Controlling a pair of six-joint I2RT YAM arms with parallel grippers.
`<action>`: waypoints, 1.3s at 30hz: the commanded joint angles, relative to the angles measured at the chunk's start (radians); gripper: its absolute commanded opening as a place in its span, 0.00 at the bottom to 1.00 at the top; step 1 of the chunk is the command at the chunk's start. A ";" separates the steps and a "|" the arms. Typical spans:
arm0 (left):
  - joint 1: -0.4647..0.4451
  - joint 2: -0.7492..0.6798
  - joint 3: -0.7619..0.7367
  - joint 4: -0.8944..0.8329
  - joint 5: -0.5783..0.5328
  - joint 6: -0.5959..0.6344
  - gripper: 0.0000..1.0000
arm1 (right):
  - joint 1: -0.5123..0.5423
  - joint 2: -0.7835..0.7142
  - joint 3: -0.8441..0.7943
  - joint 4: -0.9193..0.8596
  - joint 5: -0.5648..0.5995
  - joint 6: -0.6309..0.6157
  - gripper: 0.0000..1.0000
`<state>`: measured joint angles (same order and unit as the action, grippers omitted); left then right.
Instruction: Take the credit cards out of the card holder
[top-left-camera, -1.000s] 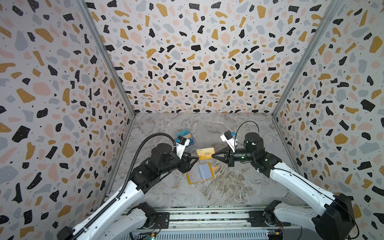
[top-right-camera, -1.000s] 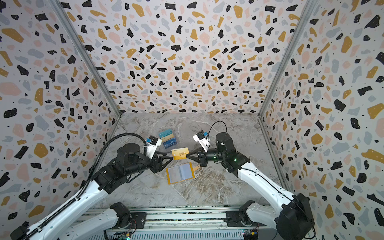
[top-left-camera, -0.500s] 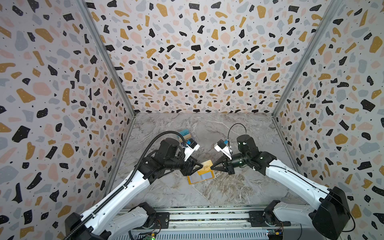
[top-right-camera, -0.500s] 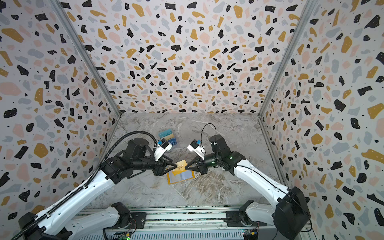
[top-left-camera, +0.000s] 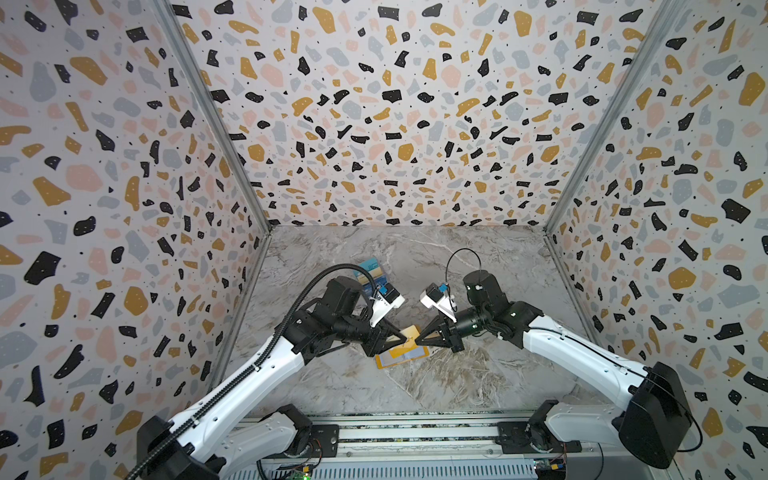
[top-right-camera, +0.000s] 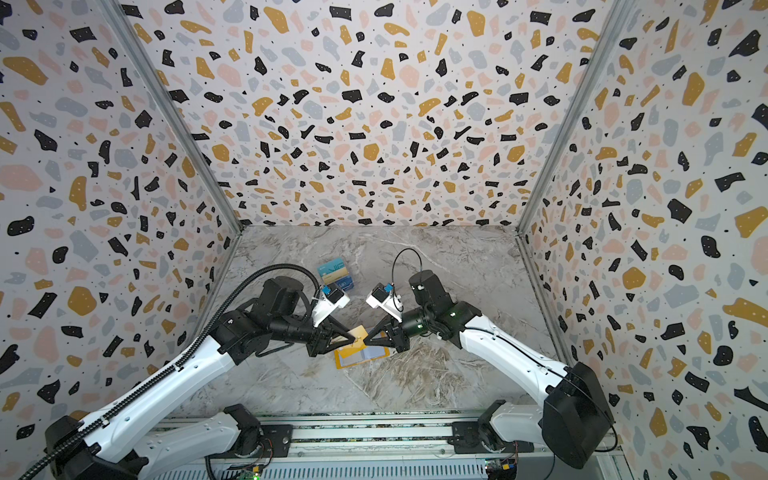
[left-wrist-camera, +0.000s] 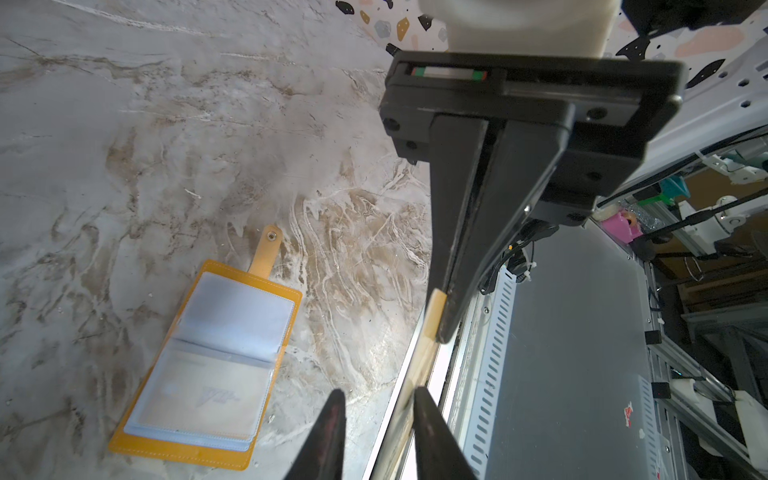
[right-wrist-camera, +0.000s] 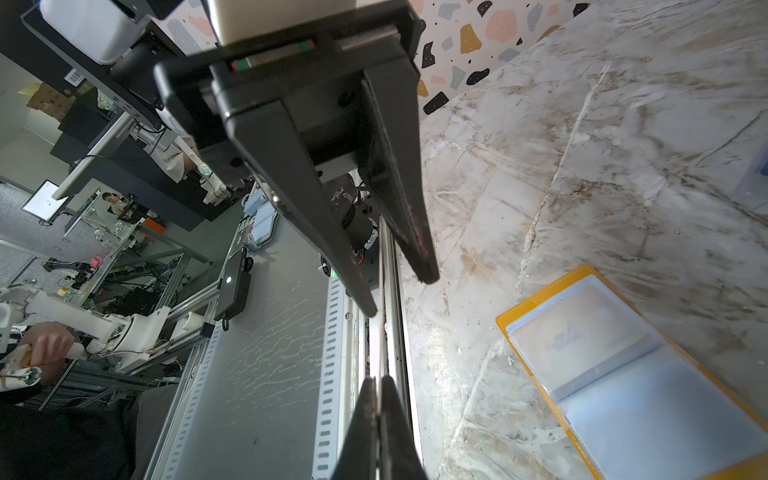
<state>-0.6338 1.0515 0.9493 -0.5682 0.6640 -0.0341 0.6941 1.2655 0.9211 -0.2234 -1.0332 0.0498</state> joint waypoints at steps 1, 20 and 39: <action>0.006 0.001 0.031 -0.009 0.035 0.023 0.26 | 0.004 -0.004 0.042 0.015 -0.018 -0.029 0.00; 0.006 0.004 0.004 0.027 0.068 0.019 0.07 | 0.001 0.003 0.041 0.024 0.040 -0.050 0.00; 0.021 0.046 0.027 -0.014 -0.125 0.128 0.00 | -0.047 -0.134 -0.038 0.054 0.203 0.009 0.63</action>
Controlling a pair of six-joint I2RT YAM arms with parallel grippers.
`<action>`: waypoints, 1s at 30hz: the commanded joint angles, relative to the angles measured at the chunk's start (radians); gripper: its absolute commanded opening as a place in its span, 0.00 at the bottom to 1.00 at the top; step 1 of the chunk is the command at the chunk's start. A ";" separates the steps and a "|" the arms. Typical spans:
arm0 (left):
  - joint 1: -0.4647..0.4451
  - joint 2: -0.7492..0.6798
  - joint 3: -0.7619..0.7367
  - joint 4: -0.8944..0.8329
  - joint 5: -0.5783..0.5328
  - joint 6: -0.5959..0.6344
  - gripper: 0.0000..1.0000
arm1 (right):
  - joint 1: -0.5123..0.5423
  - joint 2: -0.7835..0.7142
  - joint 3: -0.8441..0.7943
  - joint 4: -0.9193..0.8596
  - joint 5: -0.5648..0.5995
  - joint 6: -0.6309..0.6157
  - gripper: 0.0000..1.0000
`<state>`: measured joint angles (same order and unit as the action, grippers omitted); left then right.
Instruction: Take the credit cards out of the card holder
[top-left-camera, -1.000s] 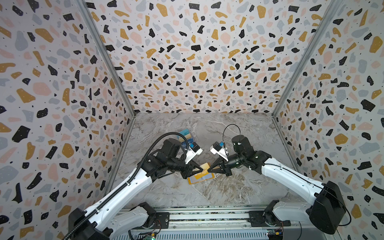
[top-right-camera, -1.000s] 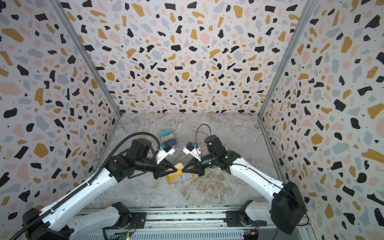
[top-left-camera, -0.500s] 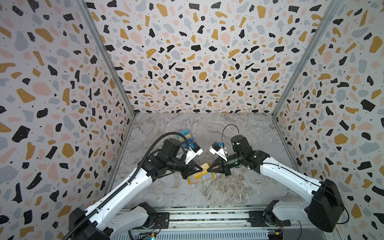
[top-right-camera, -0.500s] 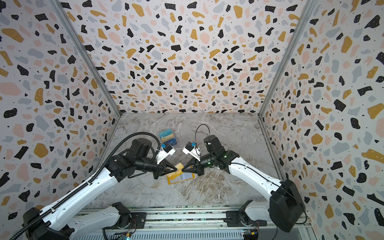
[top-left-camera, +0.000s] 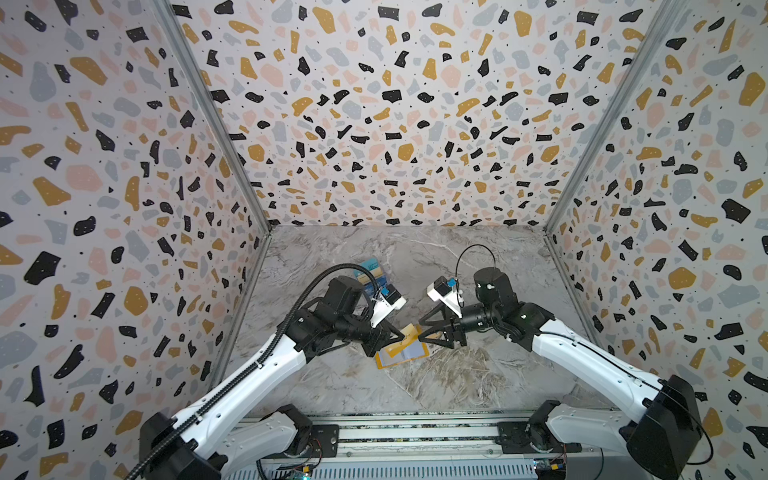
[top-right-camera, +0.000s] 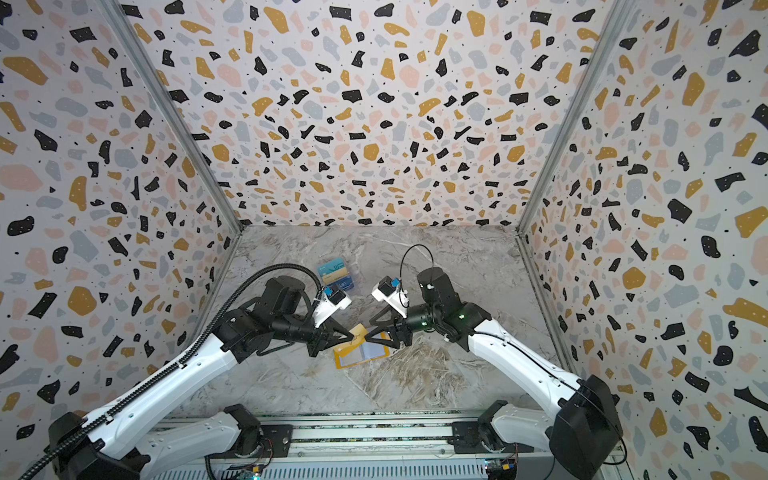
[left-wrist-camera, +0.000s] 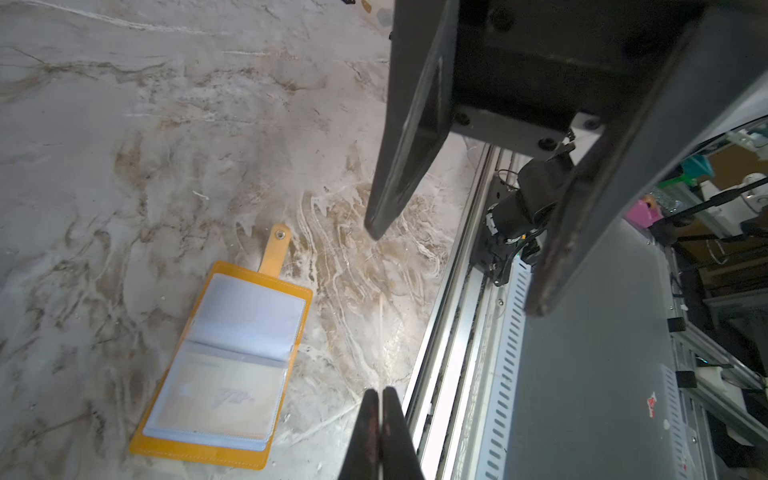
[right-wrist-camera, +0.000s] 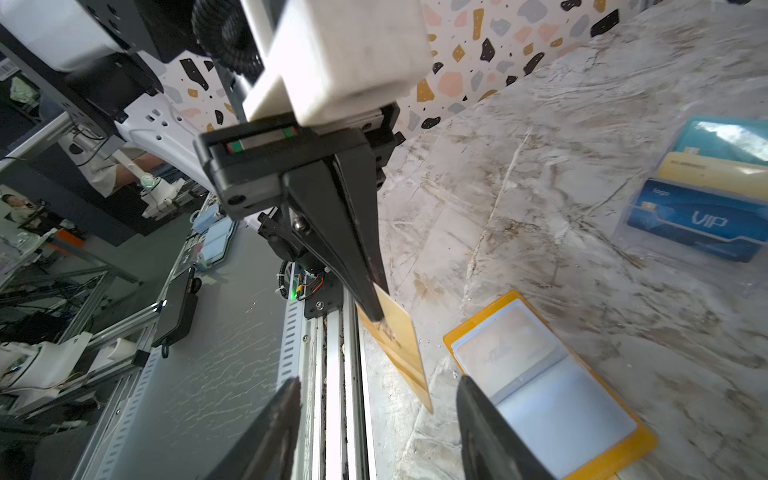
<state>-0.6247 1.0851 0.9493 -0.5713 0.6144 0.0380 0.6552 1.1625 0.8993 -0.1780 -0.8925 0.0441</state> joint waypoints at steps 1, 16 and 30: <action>0.017 0.019 0.030 -0.014 -0.097 0.081 0.00 | -0.012 -0.041 -0.025 0.014 0.087 0.027 0.65; 0.252 0.142 0.122 0.097 -0.166 0.321 0.00 | -0.040 -0.128 -0.139 0.006 0.480 0.088 0.78; 0.397 0.463 0.324 0.089 -0.098 0.582 0.00 | -0.037 -0.112 -0.151 -0.048 0.562 0.076 0.82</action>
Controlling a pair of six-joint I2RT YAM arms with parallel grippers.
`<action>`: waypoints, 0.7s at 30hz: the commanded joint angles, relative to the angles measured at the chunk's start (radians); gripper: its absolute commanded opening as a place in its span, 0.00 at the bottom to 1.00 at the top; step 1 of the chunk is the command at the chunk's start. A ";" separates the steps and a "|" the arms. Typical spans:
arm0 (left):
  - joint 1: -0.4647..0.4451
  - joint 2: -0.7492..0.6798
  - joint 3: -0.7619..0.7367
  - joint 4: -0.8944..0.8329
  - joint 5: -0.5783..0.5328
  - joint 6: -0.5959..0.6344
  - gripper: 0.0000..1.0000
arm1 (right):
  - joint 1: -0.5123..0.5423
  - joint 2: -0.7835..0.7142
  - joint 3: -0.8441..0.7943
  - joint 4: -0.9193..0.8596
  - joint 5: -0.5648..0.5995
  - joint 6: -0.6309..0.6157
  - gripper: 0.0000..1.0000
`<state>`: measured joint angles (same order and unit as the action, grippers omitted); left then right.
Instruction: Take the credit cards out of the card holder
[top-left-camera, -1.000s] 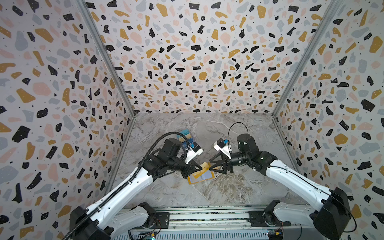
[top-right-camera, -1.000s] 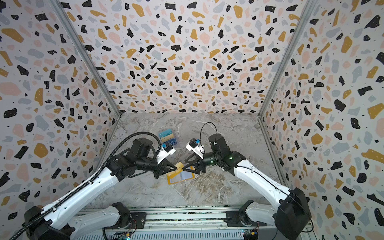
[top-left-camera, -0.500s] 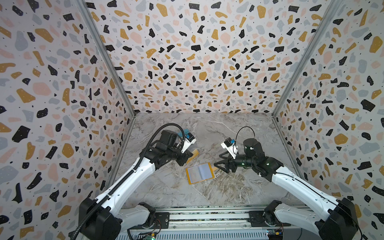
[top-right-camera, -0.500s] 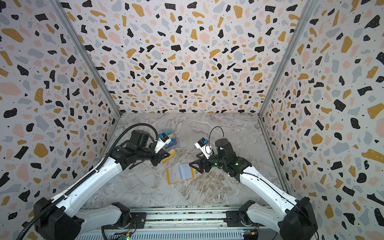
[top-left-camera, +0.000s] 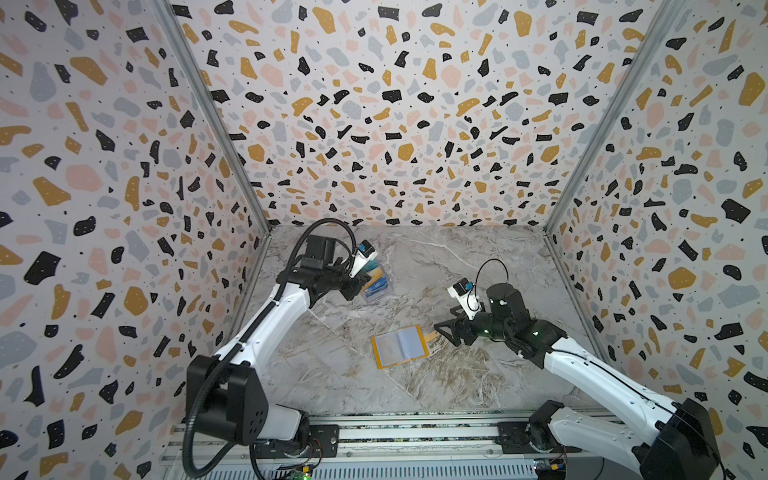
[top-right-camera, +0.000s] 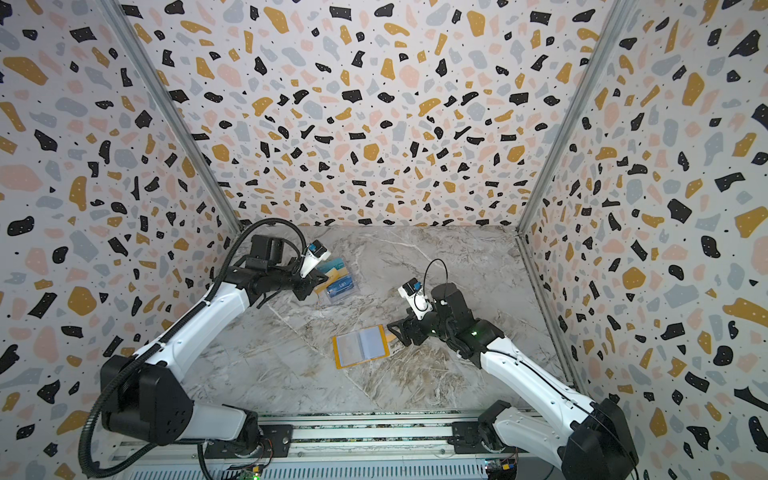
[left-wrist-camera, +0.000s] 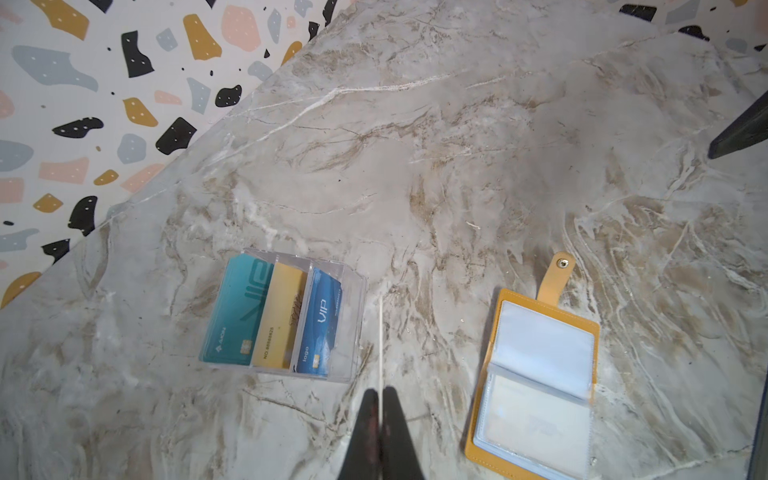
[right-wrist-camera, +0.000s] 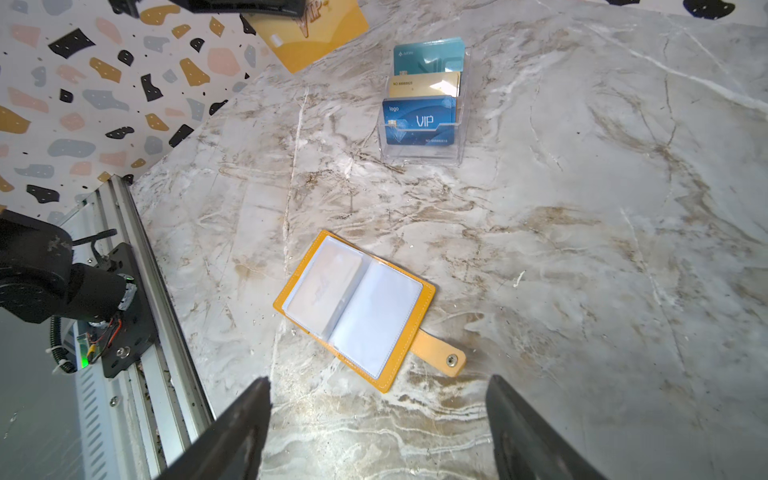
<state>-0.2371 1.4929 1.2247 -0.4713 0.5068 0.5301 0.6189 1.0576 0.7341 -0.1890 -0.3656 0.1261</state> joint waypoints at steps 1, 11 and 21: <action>0.014 0.089 0.074 -0.028 0.016 0.112 0.00 | 0.000 -0.013 0.014 -0.043 0.041 -0.006 0.82; 0.019 0.275 0.184 -0.045 -0.040 0.188 0.00 | 0.008 -0.055 -0.006 -0.055 0.076 0.012 0.82; 0.022 0.354 0.232 0.017 -0.077 0.223 0.00 | 0.013 -0.050 -0.015 -0.042 0.090 0.014 0.82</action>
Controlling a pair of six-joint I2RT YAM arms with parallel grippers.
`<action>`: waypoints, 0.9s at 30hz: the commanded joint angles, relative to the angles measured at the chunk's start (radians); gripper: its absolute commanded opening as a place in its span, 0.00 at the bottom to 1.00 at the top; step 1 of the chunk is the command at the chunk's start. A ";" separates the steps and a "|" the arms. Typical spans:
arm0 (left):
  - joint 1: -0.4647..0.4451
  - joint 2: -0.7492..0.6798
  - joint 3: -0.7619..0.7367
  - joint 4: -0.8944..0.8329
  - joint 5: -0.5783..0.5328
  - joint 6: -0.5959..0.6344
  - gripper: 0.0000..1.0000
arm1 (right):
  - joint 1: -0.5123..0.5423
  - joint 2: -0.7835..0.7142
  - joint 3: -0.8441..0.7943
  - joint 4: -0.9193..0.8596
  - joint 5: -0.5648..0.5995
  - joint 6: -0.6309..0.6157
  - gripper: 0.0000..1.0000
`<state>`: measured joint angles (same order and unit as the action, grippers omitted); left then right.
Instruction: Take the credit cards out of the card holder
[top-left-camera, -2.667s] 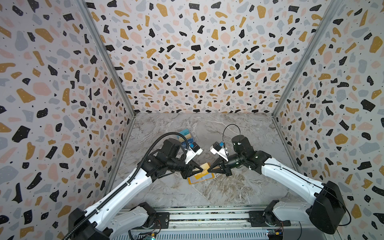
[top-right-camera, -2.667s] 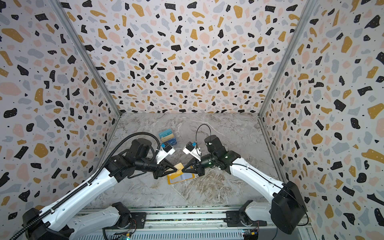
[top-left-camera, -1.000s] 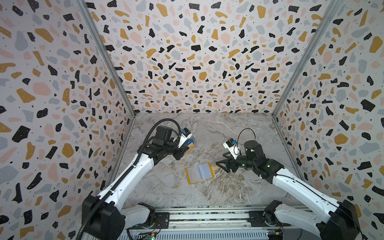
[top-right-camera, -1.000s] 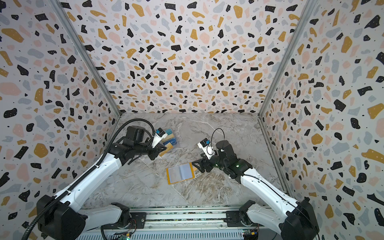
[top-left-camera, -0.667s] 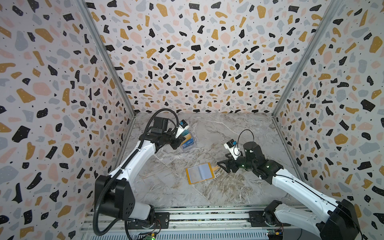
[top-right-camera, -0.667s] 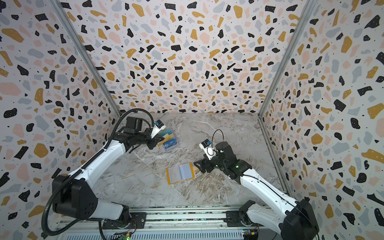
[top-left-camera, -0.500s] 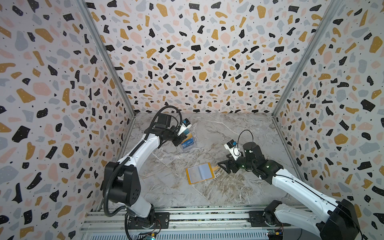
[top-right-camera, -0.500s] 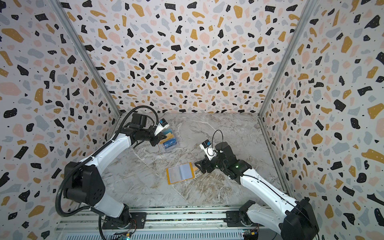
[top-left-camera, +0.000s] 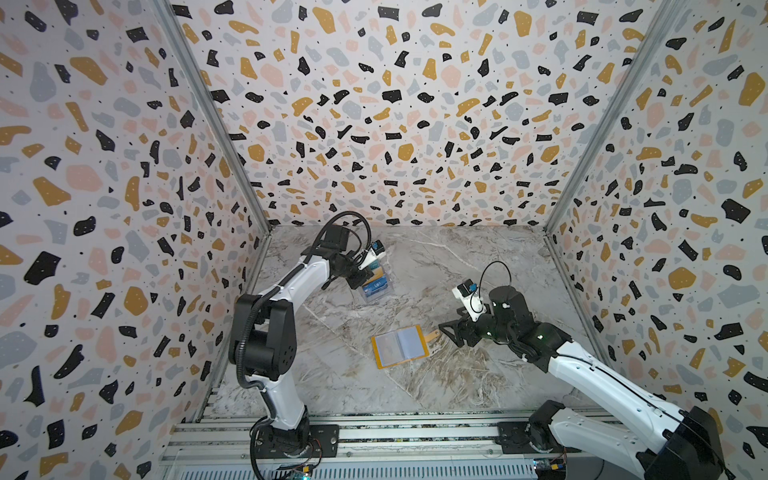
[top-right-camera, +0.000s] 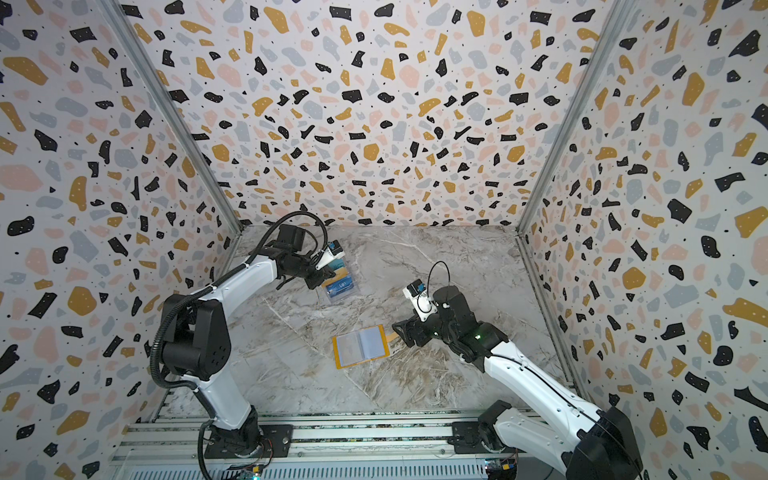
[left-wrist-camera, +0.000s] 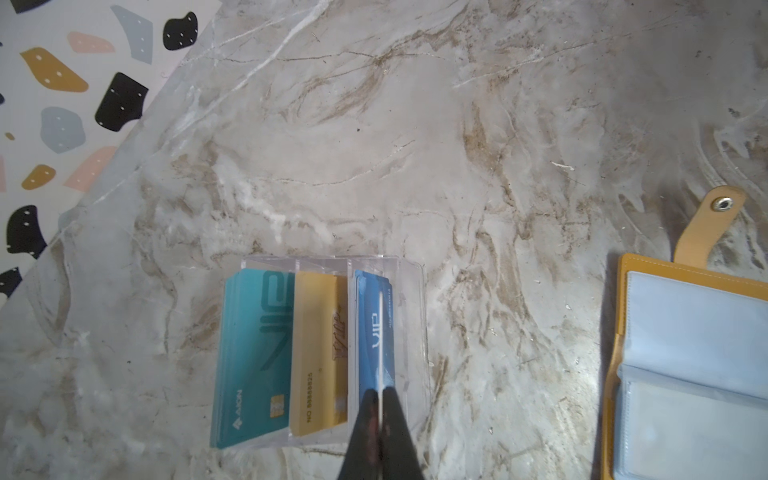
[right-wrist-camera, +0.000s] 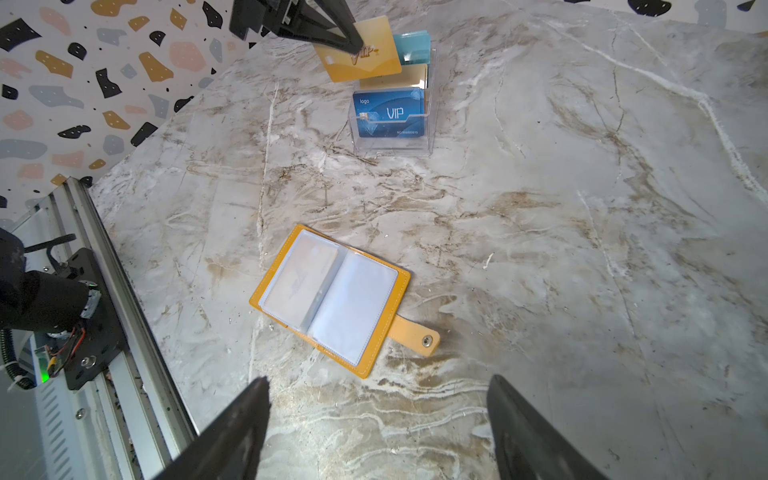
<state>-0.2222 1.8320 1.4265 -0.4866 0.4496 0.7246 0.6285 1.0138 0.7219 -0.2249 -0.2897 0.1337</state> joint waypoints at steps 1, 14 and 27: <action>0.007 0.020 0.030 0.044 -0.023 0.026 0.00 | 0.004 -0.006 -0.003 -0.006 0.015 0.006 0.82; 0.008 0.072 0.043 0.085 -0.037 0.038 0.00 | 0.005 -0.014 -0.006 -0.002 0.019 0.005 0.82; 0.008 0.143 0.080 0.071 -0.034 0.044 0.00 | 0.005 -0.016 -0.009 -0.001 0.017 0.004 0.82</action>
<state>-0.2188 1.9594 1.4845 -0.4168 0.4095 0.7563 0.6285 1.0142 0.7197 -0.2245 -0.2756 0.1337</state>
